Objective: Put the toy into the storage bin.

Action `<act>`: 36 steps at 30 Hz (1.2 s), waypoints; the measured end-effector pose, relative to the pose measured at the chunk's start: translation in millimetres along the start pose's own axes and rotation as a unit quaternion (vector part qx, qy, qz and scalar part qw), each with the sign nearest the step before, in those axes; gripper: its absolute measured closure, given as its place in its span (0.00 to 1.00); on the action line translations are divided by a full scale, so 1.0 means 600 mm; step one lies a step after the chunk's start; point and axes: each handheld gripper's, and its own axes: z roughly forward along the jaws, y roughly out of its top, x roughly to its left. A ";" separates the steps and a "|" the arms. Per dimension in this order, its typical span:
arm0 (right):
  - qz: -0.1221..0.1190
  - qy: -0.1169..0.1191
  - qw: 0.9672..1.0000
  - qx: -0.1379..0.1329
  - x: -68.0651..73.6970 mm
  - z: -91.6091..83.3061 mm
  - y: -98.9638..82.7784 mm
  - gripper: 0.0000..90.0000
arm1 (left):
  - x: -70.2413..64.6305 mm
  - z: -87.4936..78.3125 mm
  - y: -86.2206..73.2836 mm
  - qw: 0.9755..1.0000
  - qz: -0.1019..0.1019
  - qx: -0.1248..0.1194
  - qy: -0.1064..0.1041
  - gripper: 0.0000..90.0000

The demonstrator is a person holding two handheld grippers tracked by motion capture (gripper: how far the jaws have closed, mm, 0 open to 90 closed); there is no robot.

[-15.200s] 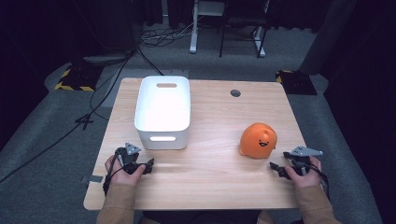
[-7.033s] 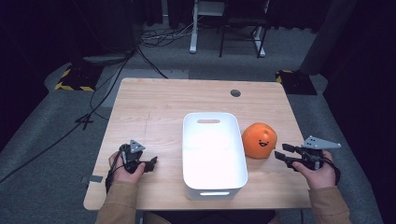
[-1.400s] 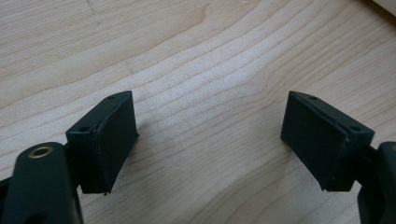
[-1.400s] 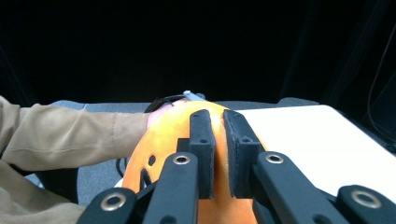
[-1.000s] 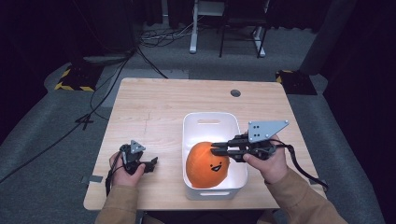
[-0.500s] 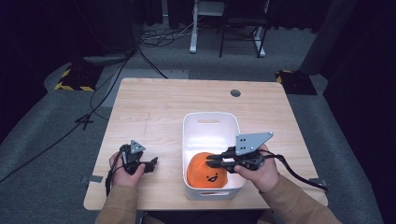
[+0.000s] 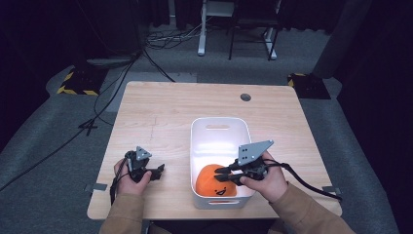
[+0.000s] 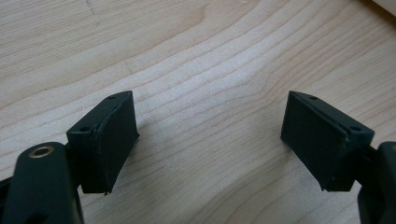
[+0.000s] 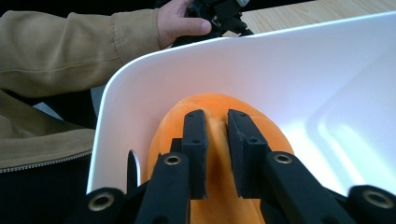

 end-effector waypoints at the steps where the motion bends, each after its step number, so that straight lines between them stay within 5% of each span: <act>1: 0.004 0.001 1.000 -0.003 -0.002 -0.001 -0.002 0.86 | 0.000 0.000 0.000 1.000 0.000 0.000 0.000 0.21; 10: 0.017 -0.010 1.000 -0.010 -0.006 -0.014 -0.002 0.67 | 0.000 0.000 0.000 1.000 0.000 0.000 0.000 0.21; 17: 0.024 -0.027 0.998 -0.041 -0.014 -0.035 0.008 0.59 | 0.000 0.000 0.000 1.000 0.000 0.000 0.000 0.21; 27: 0.036 -0.094 0.992 -0.072 -0.039 -0.088 0.022 0.48 | 0.000 0.000 0.000 1.000 0.000 0.000 0.000 0.21; 29: 0.033 -0.128 0.989 -0.064 -0.050 -0.106 0.023 0.46 | 0.000 0.000 0.000 1.000 0.000 0.000 0.000 0.21; 36: 0.044 -0.168 0.984 -0.049 -0.069 -0.136 0.023 0.43 | 0.000 0.000 0.000 1.000 0.000 0.000 0.000 0.21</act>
